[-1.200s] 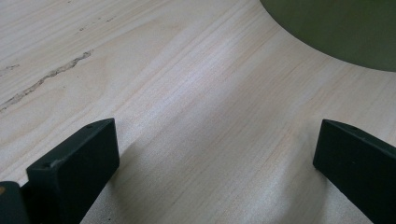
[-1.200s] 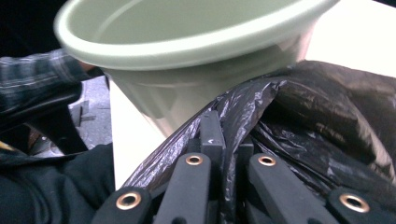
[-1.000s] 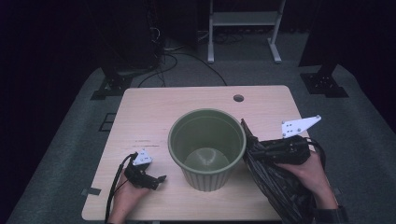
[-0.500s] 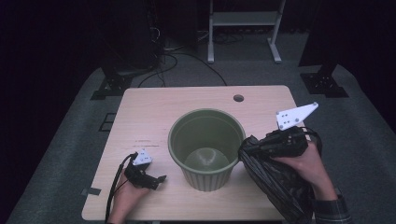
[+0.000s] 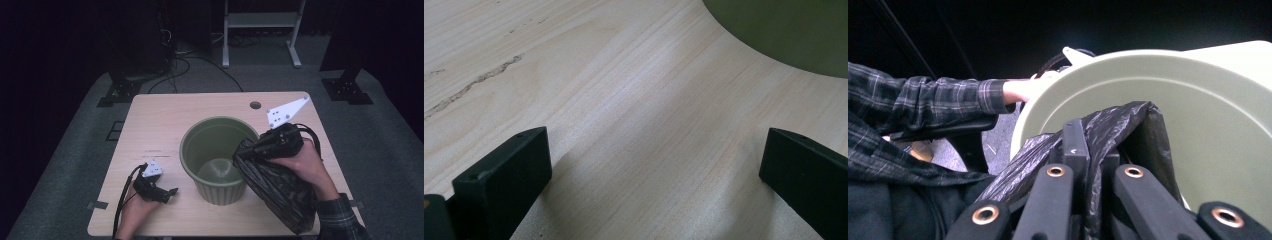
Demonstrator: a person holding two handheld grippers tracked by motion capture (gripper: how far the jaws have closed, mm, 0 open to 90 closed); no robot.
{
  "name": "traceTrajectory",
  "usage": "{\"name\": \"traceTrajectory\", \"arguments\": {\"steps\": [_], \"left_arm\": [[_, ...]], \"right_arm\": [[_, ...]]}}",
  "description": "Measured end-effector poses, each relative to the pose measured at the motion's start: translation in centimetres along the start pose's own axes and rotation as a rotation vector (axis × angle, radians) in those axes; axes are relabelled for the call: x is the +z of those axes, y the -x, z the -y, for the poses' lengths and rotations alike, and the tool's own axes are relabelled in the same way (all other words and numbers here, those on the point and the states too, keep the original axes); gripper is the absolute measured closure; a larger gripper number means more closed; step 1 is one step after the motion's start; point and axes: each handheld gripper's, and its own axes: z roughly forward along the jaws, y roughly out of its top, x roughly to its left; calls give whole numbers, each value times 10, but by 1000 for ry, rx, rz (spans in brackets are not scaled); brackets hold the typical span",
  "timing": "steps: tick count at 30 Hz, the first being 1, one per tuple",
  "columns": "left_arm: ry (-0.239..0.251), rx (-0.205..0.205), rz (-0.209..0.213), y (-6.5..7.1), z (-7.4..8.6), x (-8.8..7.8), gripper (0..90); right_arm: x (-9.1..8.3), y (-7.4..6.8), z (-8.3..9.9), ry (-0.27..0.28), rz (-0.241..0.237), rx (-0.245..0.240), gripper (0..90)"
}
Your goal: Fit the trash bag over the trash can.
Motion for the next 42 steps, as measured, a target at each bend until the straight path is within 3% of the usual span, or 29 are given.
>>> {"name": "traceTrajectory", "arguments": {"steps": [17,23,35,42], "left_arm": [[0,1,2,0,0,0,0],[0,3,4,0,0,0,0],[0,4,7,0,-1,1,0],[1,5,9,0,-1,1,0]], "right_arm": [[44,11,-38,-26,-33,-4,886],[58,13,-50,-5,-82,-6,885],[93,18,-72,-30,-130,-16,886],[112,22,-86,-16,-180,-17,885]]}}
